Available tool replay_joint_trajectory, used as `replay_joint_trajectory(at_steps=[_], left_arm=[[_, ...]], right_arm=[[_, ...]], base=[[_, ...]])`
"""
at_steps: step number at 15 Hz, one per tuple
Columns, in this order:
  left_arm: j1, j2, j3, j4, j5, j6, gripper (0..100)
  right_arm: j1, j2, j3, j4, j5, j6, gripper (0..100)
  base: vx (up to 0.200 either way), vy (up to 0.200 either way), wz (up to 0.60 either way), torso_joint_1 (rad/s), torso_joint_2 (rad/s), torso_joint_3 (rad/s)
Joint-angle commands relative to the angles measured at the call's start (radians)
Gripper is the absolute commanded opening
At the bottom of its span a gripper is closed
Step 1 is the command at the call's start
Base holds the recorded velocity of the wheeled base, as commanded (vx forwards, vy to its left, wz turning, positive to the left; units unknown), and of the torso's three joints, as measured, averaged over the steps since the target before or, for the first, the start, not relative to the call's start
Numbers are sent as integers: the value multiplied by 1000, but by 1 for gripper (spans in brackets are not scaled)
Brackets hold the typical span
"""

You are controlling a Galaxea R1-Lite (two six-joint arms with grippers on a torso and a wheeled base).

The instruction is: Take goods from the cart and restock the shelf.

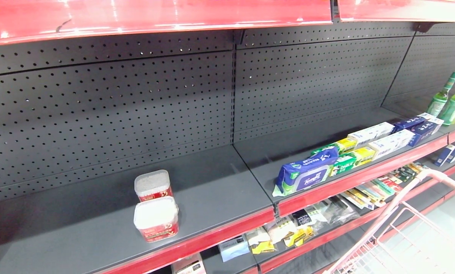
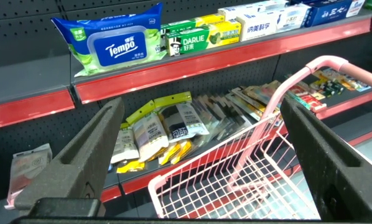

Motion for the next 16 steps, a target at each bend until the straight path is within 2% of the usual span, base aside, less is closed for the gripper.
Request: replay_joint_trajectory(at_steps=[1, 9, 16], left_arm=[[1, 3, 0, -1, -2, 9, 100], [1, 3, 0, 1, -3, 12, 100], [0, 3, 0, 1, -3, 17, 100]], right_arm=[[2, 1, 0, 0, 1, -2, 100], [2, 1, 0, 0, 1, -1, 100], [2, 1, 0, 0, -1, 2, 100]], base=[[0, 0, 600, 2, -7, 2], [0, 0, 600, 5, 4, 2], [0, 0, 0, 0, 0, 0]])
